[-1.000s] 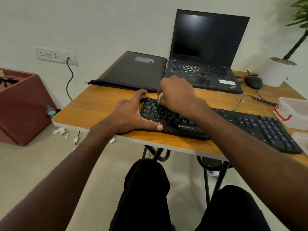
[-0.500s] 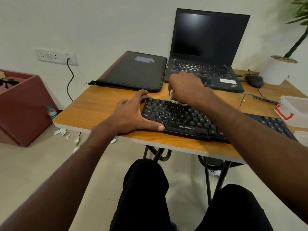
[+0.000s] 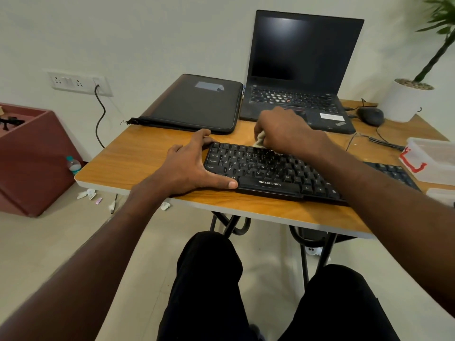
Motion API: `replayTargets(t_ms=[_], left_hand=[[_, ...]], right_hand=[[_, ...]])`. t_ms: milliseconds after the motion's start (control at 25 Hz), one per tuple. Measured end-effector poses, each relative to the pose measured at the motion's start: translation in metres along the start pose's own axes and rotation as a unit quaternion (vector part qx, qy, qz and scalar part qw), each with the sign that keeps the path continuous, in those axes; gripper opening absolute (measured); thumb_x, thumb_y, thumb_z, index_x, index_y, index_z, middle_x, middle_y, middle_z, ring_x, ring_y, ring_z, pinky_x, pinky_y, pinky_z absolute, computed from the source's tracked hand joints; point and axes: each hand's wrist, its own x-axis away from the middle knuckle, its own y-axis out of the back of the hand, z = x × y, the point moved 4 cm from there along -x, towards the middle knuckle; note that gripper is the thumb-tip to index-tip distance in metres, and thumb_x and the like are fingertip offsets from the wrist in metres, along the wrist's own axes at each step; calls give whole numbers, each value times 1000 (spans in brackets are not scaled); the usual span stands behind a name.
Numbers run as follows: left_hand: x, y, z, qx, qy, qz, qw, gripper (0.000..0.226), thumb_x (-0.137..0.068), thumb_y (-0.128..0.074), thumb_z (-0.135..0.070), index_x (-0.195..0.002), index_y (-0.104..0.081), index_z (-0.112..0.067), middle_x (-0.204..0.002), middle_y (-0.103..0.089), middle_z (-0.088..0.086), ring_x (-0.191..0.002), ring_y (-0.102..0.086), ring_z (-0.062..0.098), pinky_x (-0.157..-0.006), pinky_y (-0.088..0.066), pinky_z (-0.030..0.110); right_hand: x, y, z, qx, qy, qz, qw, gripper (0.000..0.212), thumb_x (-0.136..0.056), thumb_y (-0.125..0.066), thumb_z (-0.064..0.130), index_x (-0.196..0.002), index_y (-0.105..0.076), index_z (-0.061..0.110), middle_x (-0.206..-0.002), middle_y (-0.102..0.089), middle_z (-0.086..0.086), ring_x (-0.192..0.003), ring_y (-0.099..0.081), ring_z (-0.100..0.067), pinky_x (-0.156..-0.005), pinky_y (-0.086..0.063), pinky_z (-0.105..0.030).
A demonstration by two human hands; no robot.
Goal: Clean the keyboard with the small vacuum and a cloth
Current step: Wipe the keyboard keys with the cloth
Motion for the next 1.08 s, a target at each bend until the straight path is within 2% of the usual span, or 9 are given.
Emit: replayTargets(t_ms=[80, 160, 240, 360, 520, 640, 760, 960, 1080], left_hand=[[0, 0, -1, 3, -5, 2, 1000, 156, -33, -70, -102, -162, -18, -31, -161, -46, -9, -148, -41, 18, -129, -18, 53], [0, -1, -2, 8, -7, 2, 1000, 159, -30, -68, -105, -161, -19, -31, -160, -47, -8, -148, -42, 18, -129, -21, 54], [2, -1, -2, 12, -7, -2, 1000, 159, -30, -67, -106, -161, -19, -31, -160, -48, -7, -148, -43, 20, -128, -26, 54], [2, -1, -1, 9, -6, -7, 1000, 159, -29, -66, -107, -161, -19, -31, -160, -48, -6, -148, -43, 21, -127, -27, 54], [1, -1, -2, 1, -9, -1, 1000, 160, -28, -63, -108, -161, -20, -30, -161, -47, -6, -148, -43, 20, -129, -21, 55], [1, 0, -2, 5, -14, -5, 1000, 159, -30, -65, -108, -161, -21, -29, -161, -47, -4, -148, -44, 20, -128, -25, 55], [1, 0, 1, 4, -13, -10, 1000, 159, -30, -64, -108, -161, -20, -29, -161, -47, -4, -147, -45, 19, -128, -26, 55], [-1, -1, 1, -1, -10, -7, 1000, 157, -31, -65, -107, -161, -20, -30, -161, -46, -7, -147, -43, 19, -129, -18, 55], [0, 0, 1, 7, -11, -2, 1000, 156, -31, -67, -106, -160, -22, -31, -160, -47, -6, -146, -44, 19, -128, -21, 56]], right_hand=[[4, 3, -1, -2, -6, -21, 1000, 14, -90, -75, 15, -104, -79, 18, -101, -72, -6, -91, -67, -24, -81, -58, -42], [6, 1, 15, -53, 4, -75, 996, 14, -89, -77, 16, -102, -79, 22, -98, -74, -4, -87, -67, -20, -74, -57, -37], [9, -4, 39, -99, 42, -109, 988, 17, -87, -76, 14, -100, -78, 25, -97, -73, 2, -86, -65, -15, -72, -54, -32], [16, -12, 48, -90, 78, -89, 989, 23, -88, -74, 10, -105, -79, 26, -101, -73, 3, -92, -67, -15, -75, -54, -30], [10, 3, 31, -31, 10, -27, 999, 19, -87, -78, 17, -106, -78, 20, -99, -72, -5, -87, -67, -23, -77, -60, -39], [-1, 10, 60, -24, 27, -64, 997, 19, -89, -73, 16, -108, -72, 12, -91, -59, -7, -83, -61, -25, -71, -53, -37], [5, -2, 64, -41, 21, -51, 998, 14, -91, -75, 21, -103, -76, 15, -87, -64, -6, -81, -64, -24, -67, -50, -35], [19, 5, 13, -4, -42, -32, 999, 14, -91, -74, 15, -104, -78, 17, -101, -71, -10, -90, -66, -28, -74, -56, -41], [8, 3, 31, -31, 1, -64, 997, 19, -90, -74, 14, -109, -75, 17, -102, -72, -6, -90, -68, -24, -80, -60, -42]])
